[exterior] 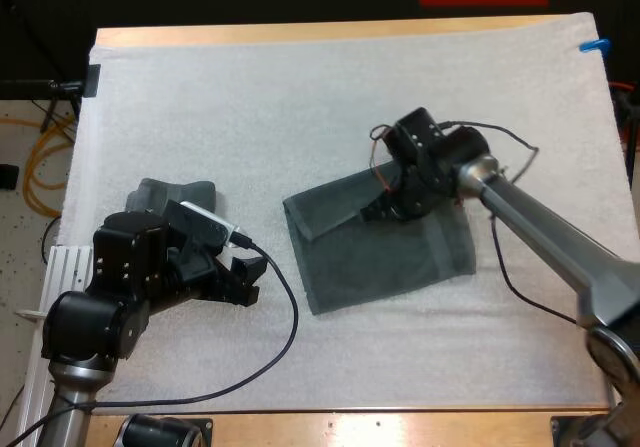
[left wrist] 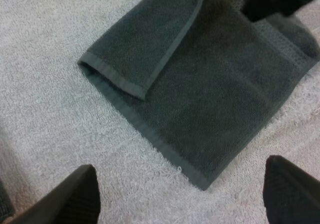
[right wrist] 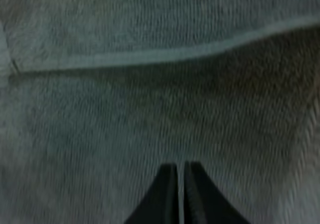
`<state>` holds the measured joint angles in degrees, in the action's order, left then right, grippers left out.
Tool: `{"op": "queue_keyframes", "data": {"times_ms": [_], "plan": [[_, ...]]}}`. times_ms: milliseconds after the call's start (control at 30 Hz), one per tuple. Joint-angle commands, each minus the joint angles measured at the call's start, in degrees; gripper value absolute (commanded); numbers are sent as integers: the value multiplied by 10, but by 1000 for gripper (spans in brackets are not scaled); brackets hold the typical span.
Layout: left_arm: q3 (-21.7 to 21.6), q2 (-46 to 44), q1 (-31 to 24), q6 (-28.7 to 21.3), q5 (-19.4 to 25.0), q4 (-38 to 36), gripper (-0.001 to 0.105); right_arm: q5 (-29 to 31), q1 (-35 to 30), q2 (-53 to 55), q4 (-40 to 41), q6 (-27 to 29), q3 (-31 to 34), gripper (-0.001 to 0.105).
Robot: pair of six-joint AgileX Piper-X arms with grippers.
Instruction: Pick towel from pile fold and stack
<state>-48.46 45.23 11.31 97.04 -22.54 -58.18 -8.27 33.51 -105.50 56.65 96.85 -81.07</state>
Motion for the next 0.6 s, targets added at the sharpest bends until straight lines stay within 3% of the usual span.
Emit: {"op": "queue_keyframes", "data": {"times_ms": [0, 567], "plan": [[-3, -3, 0, -1, 0, -2, 66, -10, 1, -12, 3, 9, -15, 0], [-3, -3, 0, -1, 0, -2, 66, -10, 1, -121, -18, 9, -63, 0]]}}
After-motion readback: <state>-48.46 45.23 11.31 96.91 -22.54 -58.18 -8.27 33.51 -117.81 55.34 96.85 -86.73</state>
